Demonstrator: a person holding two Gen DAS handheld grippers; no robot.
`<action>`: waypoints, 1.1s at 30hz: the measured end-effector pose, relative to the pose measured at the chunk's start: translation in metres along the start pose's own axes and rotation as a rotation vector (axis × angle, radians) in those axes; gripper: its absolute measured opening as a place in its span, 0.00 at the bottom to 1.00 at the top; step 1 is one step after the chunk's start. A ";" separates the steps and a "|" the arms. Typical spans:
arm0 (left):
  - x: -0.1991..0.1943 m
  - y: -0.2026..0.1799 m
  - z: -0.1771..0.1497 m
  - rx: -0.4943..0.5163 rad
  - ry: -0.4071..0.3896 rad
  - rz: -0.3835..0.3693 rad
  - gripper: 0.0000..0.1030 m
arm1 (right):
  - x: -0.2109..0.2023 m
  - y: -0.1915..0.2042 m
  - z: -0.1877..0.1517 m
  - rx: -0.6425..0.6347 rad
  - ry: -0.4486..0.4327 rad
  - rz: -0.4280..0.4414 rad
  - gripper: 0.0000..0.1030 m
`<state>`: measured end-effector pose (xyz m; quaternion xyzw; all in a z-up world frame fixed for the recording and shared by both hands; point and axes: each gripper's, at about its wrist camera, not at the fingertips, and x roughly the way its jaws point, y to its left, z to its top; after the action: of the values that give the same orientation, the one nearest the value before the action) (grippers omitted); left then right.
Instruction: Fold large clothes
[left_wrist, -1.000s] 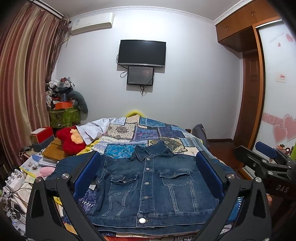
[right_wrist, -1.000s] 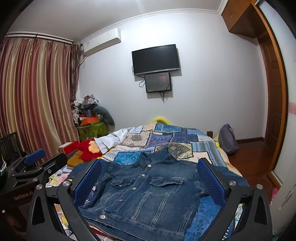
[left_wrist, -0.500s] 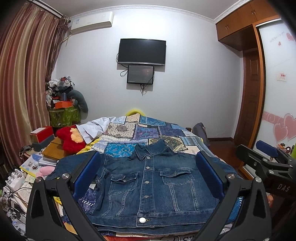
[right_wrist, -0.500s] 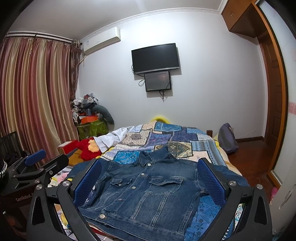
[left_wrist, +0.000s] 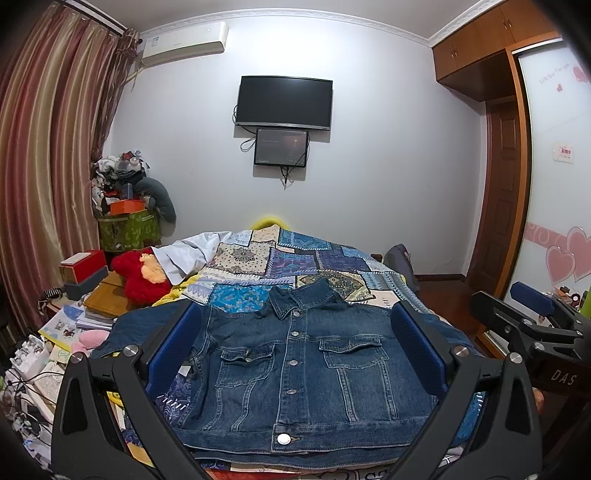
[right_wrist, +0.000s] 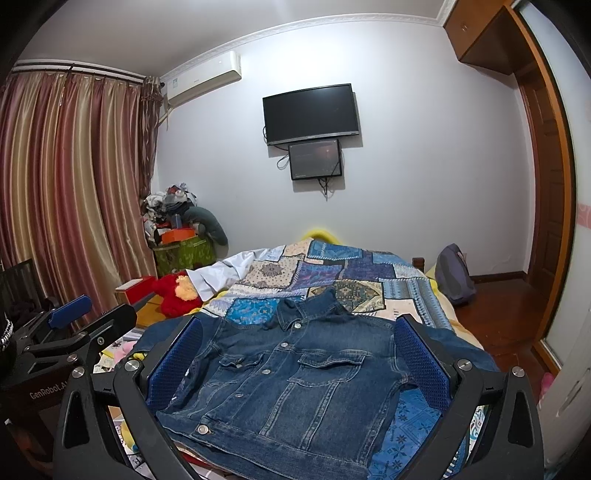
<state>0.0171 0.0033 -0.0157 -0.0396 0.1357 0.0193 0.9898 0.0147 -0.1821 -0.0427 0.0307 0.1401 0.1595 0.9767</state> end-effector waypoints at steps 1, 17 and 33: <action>0.000 0.000 0.000 0.000 -0.001 0.000 1.00 | 0.000 0.000 0.000 -0.001 0.001 0.001 1.00; 0.002 0.002 0.001 0.001 0.008 -0.007 1.00 | 0.006 -0.005 0.001 0.007 0.017 -0.006 1.00; 0.040 0.026 0.010 -0.018 0.032 0.077 1.00 | 0.051 -0.008 0.004 0.015 0.100 -0.029 1.00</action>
<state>0.0570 0.0316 -0.0188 -0.0436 0.1526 0.0579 0.9856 0.0646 -0.1733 -0.0534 0.0279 0.1904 0.1457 0.9704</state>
